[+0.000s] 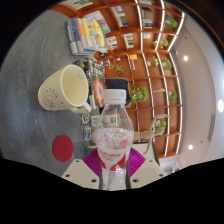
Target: Pour water
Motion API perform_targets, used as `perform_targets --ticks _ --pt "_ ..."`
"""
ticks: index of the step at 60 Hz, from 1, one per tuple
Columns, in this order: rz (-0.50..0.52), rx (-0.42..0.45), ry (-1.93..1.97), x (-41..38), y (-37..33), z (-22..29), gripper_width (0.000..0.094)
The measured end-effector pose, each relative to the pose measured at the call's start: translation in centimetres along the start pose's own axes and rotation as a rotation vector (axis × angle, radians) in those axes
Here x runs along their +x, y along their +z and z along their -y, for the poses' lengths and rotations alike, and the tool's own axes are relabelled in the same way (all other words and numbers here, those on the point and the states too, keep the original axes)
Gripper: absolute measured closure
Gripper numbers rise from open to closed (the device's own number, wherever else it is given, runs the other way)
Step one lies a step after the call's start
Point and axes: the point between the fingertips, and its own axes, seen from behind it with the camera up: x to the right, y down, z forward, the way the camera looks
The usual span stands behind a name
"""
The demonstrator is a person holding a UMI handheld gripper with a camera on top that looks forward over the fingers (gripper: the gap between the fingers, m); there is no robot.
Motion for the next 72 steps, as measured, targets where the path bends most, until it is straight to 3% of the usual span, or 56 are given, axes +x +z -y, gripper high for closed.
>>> perform_targets --ticks 12,25,43,53,72 --pt "-0.078 -0.076 -0.321 1.7 0.7 1.4 0.0606" --pt "-0.148 -0.075 -0.575 3.2 1.7 3.2 0.0605" --pt "-0.135 -0.068 -0.624 2.9 1.9 3.8 0.0603" --pt "-0.091 -0.036 -0.316 2.7 1.2 3.2 0.0601" --pt "0.050 0.124 0.594 2.3 -1.1 2.9 0.0578"
